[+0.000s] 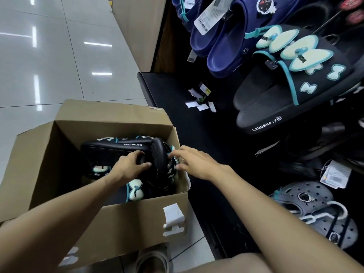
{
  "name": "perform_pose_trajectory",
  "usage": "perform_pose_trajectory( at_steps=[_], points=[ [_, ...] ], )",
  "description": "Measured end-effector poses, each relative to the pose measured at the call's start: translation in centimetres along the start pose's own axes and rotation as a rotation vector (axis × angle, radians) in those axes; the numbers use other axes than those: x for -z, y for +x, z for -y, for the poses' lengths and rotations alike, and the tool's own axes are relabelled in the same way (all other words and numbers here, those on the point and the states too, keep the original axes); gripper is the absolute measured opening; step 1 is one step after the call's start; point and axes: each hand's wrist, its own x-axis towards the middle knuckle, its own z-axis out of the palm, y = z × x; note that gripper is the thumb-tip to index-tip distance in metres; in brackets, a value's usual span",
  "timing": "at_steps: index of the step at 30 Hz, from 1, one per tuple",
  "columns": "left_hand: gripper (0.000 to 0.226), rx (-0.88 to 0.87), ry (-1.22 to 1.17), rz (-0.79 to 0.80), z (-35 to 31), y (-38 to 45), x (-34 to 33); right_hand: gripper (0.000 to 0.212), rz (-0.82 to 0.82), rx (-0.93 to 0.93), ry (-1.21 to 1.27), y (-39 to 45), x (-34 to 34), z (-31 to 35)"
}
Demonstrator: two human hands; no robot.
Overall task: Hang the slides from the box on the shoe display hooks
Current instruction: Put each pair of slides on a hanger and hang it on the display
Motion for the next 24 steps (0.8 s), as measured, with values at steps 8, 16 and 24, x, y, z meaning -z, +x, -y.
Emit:
perform_pose_trajectory(
  at_steps=[8,16,24],
  points=[
    [0.036,-0.131,0.099,-0.022,-2.3,-2.0,3.0,0.036,-0.149,0.004,0.141,-1.7,1.2,0.7],
    [0.039,-0.181,0.272,-0.034,-5.4,-5.1,9.8,0.016,-0.342,0.034,0.274,-4.3,3.6,3.9],
    [0.055,-0.167,0.361,-0.168,-6.2,-9.0,17.1,0.026,-0.5,0.145,0.395,-5.5,6.1,9.5]
  ],
)
